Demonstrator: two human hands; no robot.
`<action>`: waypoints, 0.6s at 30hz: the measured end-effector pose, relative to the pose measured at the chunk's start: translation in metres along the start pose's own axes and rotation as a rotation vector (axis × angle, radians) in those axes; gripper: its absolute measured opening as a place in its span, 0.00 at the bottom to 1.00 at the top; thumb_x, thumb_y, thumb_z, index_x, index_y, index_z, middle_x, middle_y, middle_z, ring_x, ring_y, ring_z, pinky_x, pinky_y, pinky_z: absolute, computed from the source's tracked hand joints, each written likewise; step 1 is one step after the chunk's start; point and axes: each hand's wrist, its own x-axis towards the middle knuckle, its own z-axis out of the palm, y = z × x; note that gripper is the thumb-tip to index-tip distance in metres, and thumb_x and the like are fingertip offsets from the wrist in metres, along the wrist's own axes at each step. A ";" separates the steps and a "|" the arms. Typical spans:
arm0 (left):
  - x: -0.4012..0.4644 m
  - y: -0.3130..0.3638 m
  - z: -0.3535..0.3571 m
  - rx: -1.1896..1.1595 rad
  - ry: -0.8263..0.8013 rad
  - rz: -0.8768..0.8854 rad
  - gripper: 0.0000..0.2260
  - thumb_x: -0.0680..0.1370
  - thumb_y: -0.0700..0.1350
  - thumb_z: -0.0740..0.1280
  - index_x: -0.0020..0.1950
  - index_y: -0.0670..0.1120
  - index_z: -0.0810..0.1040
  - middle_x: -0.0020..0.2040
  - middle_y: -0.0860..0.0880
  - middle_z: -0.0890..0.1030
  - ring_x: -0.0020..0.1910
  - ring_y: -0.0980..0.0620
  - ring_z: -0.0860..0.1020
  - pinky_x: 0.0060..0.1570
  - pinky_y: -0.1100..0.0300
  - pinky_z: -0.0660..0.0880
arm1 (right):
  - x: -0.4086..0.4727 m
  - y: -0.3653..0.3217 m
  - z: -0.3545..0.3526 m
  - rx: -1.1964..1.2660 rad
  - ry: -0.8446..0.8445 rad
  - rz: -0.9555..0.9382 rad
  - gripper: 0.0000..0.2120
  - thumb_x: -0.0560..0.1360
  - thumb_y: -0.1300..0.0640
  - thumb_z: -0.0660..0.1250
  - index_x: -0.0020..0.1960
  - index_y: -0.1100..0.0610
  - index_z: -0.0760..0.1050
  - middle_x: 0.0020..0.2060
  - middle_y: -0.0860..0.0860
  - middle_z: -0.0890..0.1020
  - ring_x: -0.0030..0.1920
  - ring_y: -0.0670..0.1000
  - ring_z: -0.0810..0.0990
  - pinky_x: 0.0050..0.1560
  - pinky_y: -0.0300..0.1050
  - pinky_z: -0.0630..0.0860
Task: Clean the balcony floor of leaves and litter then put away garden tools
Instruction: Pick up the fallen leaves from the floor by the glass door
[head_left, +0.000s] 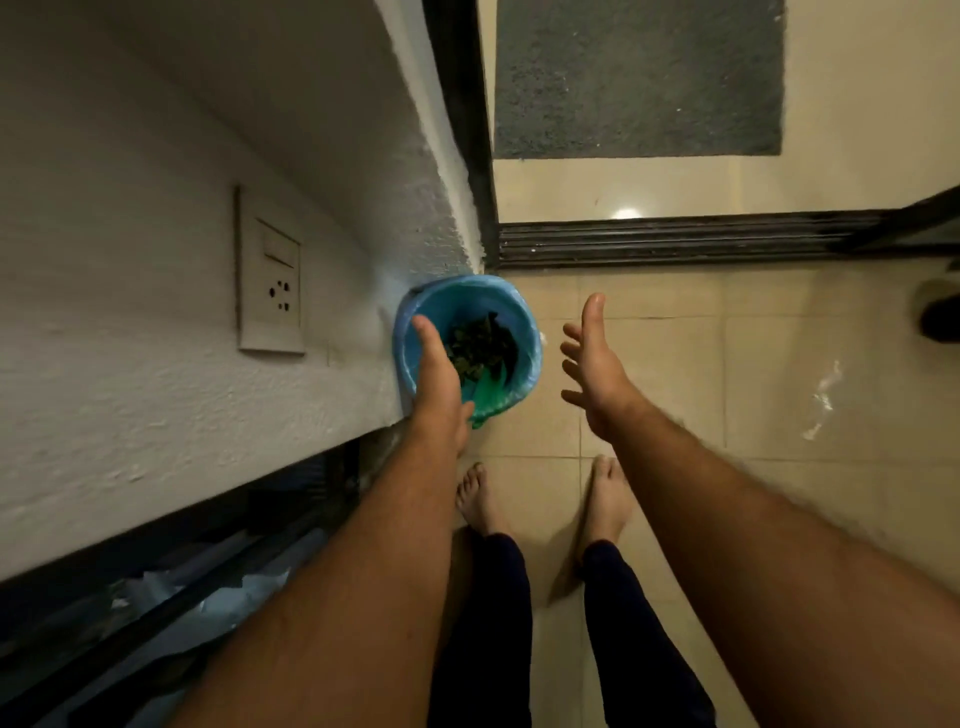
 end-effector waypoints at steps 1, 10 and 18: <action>-0.021 0.008 0.004 0.030 -0.015 0.000 0.36 0.78 0.71 0.47 0.80 0.53 0.57 0.79 0.46 0.62 0.76 0.45 0.62 0.70 0.43 0.62 | -0.018 -0.007 -0.012 -0.010 0.029 -0.006 0.38 0.79 0.30 0.41 0.79 0.53 0.59 0.77 0.53 0.63 0.76 0.55 0.62 0.74 0.61 0.61; -0.256 0.054 0.057 0.324 -0.459 0.060 0.36 0.78 0.70 0.49 0.76 0.46 0.66 0.75 0.43 0.68 0.71 0.45 0.70 0.68 0.42 0.70 | -0.253 -0.055 -0.157 -0.047 0.261 -0.129 0.30 0.80 0.34 0.54 0.66 0.56 0.75 0.60 0.52 0.79 0.59 0.52 0.78 0.57 0.56 0.78; -0.396 -0.002 0.153 0.849 -0.803 0.228 0.20 0.83 0.59 0.57 0.66 0.46 0.75 0.61 0.47 0.79 0.58 0.49 0.80 0.50 0.53 0.78 | -0.406 0.005 -0.287 0.304 0.650 -0.235 0.12 0.80 0.46 0.64 0.50 0.54 0.77 0.45 0.54 0.82 0.42 0.52 0.82 0.36 0.43 0.74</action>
